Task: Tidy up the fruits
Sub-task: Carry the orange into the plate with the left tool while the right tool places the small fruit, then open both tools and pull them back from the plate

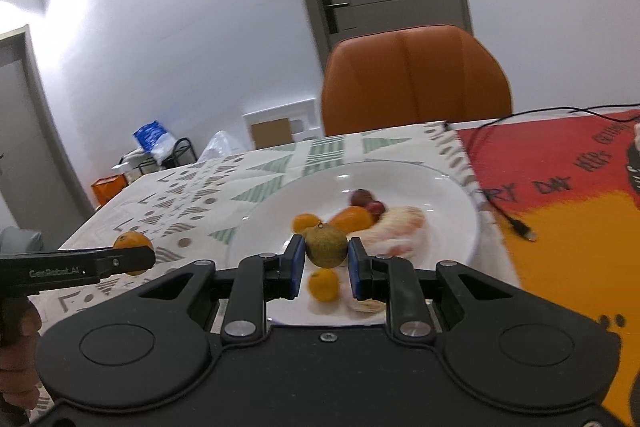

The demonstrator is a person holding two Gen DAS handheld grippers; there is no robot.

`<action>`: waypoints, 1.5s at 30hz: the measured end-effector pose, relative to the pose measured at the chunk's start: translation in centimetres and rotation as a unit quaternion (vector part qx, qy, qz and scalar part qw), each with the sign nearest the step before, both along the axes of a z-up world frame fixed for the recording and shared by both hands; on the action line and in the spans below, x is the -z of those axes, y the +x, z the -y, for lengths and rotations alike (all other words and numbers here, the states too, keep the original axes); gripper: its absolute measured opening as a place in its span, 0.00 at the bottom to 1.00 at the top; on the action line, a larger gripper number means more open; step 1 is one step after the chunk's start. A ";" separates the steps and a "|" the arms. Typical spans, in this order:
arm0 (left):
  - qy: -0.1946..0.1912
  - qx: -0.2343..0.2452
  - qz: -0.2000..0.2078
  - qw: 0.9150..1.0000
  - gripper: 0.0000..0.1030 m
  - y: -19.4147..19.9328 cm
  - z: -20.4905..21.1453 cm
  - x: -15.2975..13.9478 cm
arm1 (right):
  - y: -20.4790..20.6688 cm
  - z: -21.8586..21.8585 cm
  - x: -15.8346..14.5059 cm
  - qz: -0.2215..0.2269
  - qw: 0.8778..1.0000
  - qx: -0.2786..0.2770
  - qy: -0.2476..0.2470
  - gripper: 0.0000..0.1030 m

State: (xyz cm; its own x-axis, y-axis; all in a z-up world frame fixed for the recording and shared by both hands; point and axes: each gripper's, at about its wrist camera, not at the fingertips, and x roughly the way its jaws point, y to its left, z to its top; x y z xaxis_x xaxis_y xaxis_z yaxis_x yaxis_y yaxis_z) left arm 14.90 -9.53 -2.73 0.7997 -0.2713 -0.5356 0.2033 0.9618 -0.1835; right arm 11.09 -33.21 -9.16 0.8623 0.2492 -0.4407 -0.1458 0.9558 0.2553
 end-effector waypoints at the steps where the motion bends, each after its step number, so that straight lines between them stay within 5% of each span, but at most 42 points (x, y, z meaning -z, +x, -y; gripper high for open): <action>1: 0.002 0.004 0.000 1.000 0.35 0.1 0.4 0.0 | -0.1 0.4 0.1 0.000 1.000 0.004 0.001 0.21; 8: 0.014 0.021 0.003 1.000 0.36 0.7 2.6 -0.1 | -0.3 2.3 0.7 -0.001 0.999 0.033 0.009 0.21; 12: 0.028 0.030 0.003 0.999 0.35 0.8 4.0 -0.4 | -0.7 3.2 0.8 0.006 0.999 0.049 0.019 0.39; 29: 0.053 0.055 0.026 0.997 0.36 1.8 7.7 -1.8 | -2.3 3.8 0.9 0.006 0.999 0.030 0.041 0.39; 32: 0.059 0.050 0.032 0.996 0.40 1.8 7.8 -2.1 | -2.3 3.9 1.0 0.004 0.999 0.030 0.042 0.39; 39: 0.074 0.027 0.027 0.997 0.71 1.3 6.8 -1.9 | -2.4 3.6 1.1 0.001 0.999 0.027 0.045 0.44; 45: 0.089 0.009 0.029 0.996 0.81 0.7 5.6 -2.1 | -2.4 2.8 1.1 0.001 0.999 0.019 0.048 0.54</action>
State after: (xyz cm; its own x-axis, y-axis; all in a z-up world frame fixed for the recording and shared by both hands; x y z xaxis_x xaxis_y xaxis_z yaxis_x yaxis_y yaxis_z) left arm 15.59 -15.11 -0.60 0.8264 -0.1906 -0.5299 0.2254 0.9743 0.0011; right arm 8.69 -35.99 -10.22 0.8728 0.2565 -0.4152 -0.1096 0.9320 0.3454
